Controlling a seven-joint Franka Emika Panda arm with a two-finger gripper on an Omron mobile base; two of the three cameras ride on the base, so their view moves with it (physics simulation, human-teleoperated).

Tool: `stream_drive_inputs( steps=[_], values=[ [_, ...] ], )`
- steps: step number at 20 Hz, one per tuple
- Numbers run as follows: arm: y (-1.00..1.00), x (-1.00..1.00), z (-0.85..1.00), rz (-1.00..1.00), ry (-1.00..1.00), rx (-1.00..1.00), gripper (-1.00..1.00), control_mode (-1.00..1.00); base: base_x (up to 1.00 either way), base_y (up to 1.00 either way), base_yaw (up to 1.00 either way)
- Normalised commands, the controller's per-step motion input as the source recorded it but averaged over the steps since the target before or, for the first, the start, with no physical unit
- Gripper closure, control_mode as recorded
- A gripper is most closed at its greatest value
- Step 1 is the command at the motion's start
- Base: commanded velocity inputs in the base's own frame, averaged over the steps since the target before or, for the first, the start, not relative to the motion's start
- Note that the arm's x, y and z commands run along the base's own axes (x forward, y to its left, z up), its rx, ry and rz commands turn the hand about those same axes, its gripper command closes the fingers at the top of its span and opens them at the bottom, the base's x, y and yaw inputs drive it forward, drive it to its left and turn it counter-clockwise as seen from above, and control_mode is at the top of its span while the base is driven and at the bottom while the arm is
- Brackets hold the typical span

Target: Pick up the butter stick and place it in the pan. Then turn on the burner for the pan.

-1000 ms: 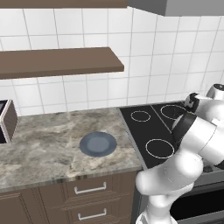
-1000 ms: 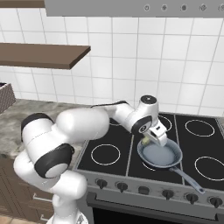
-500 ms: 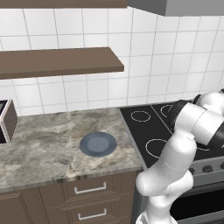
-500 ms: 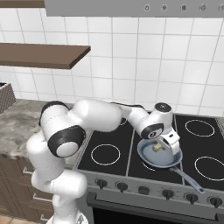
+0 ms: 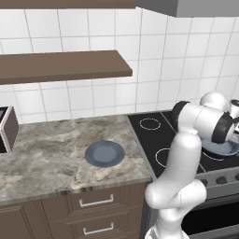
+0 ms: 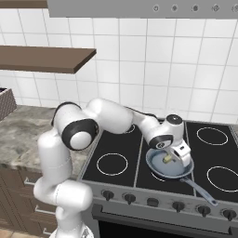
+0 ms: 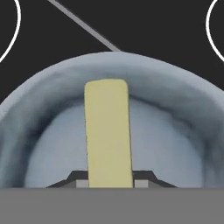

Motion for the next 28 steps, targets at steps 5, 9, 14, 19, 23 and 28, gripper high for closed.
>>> stream_drive_inputs(
  steps=[5,9,14,19,23,28],
  values=[
    [0.00,0.00,-0.18,0.00,0.00,0.00,-1.00,-1.00,0.00,0.00,0.00],
    [0.00,-0.01,0.04,-0.01,0.00,0.00,-1.00,-1.00,0.00,0.00,0.00],
    [0.06,-0.09,0.23,-0.03,0.00,0.00,-1.00,-1.00,0.00,0.00,0.00],
    [0.25,-0.48,0.41,0.00,-0.03,-0.01,-1.00,-1.00,0.00,0.00,0.00],
    [0.43,-0.66,0.35,0.00,-0.06,-0.02,-1.00,-1.00,0.00,0.00,0.00],
    [0.66,-0.74,0.23,0.01,-0.10,-0.07,-1.00,-1.00,0.00,0.00,0.00]
  ],
)
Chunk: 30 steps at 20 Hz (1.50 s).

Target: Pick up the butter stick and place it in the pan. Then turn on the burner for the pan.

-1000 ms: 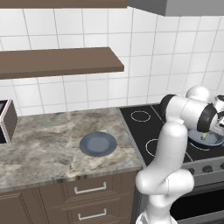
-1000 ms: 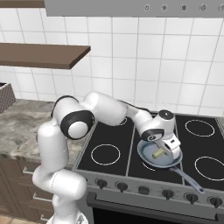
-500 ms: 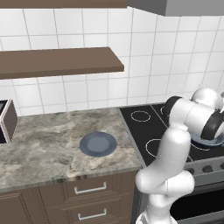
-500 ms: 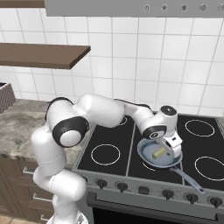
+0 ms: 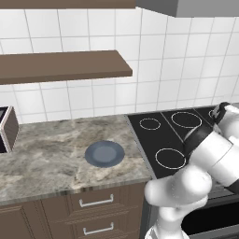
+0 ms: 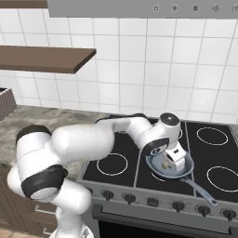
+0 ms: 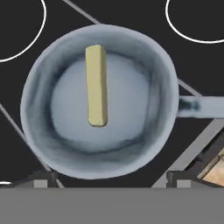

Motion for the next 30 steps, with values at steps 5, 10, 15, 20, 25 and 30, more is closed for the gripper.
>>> stream_drive_inputs(
  steps=[5,10,15,20,25,30],
  values=[
    [0.66,-0.78,0.22,0.02,-0.11,-0.07,-1.00,-1.00,0.00,0.00,0.00],
    [0.59,-0.87,0.00,0.04,-0.21,-0.16,-1.00,-1.00,0.00,0.00,0.00],
    [0.34,-0.71,-0.08,0.12,-0.19,-0.08,-1.00,-1.00,0.00,0.00,0.00],
    [0.16,-0.22,-0.48,0.22,-0.09,-0.14,-1.00,-1.00,0.00,0.00,0.00],
    [0.00,-0.07,-0.42,0.24,-0.16,-0.07,-1.00,-1.00,0.00,0.00,0.00],
    [-0.05,-0.05,-0.44,0.29,-0.23,-0.08,-1.00,-1.00,0.00,0.00,0.00]
  ],
)
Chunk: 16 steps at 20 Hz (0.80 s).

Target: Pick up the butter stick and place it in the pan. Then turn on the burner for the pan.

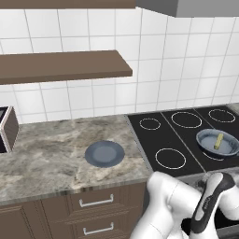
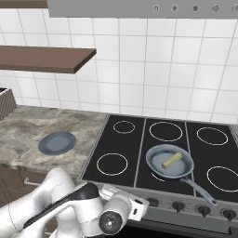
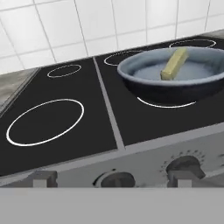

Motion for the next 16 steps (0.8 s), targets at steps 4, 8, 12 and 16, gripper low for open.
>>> stream_drive_inputs(
  steps=[4,8,12,16],
  values=[
    [-0.23,0.00,-0.56,0.32,-0.30,-0.07,-1.00,-1.00,0.00,0.00,0.00],
    [-0.09,0.00,-0.56,0.33,-0.33,-0.05,-1.00,-1.00,0.00,0.00,0.00],
    [0.00,0.00,-0.37,0.25,-0.21,-0.02,-1.00,-1.00,0.00,0.00,0.00],
    [-0.05,0.03,-0.07,0.09,-0.10,0.00,-1.00,-1.00,0.00,0.00,0.00]
  ],
)
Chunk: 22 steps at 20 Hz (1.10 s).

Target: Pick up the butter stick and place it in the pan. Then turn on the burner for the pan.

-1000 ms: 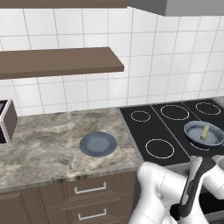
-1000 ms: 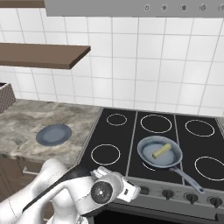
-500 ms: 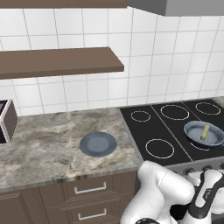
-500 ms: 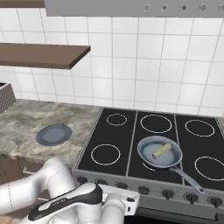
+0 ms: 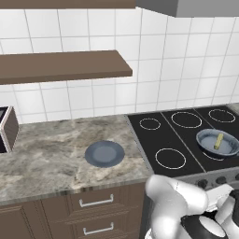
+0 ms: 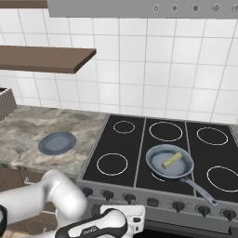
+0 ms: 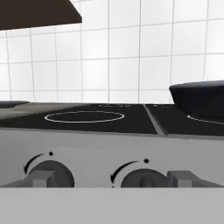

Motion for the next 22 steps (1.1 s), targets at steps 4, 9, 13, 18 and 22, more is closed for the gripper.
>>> stream_drive_inputs(
  steps=[4,9,13,18,22],
  values=[
    [-0.16,0.05,-0.07,0.00,-0.06,0.00,-1.00,-1.00,0.00,0.00,0.00],
    [-0.10,0.13,-0.10,0.00,-0.03,0.00,-1.00,-1.00,0.00,0.00,0.00],
    [0.00,0.22,-0.11,0.00,-0.03,0.00,-1.00,-1.00,0.00,0.00,0.00],
    [0.00,0.20,-0.16,0.00,0.00,0.00,-1.00,-1.00,0.00,0.00,0.00],
    [0.00,0.07,-0.18,0.00,0.00,0.00,-1.00,-1.00,0.00,0.00,0.00]
  ],
)
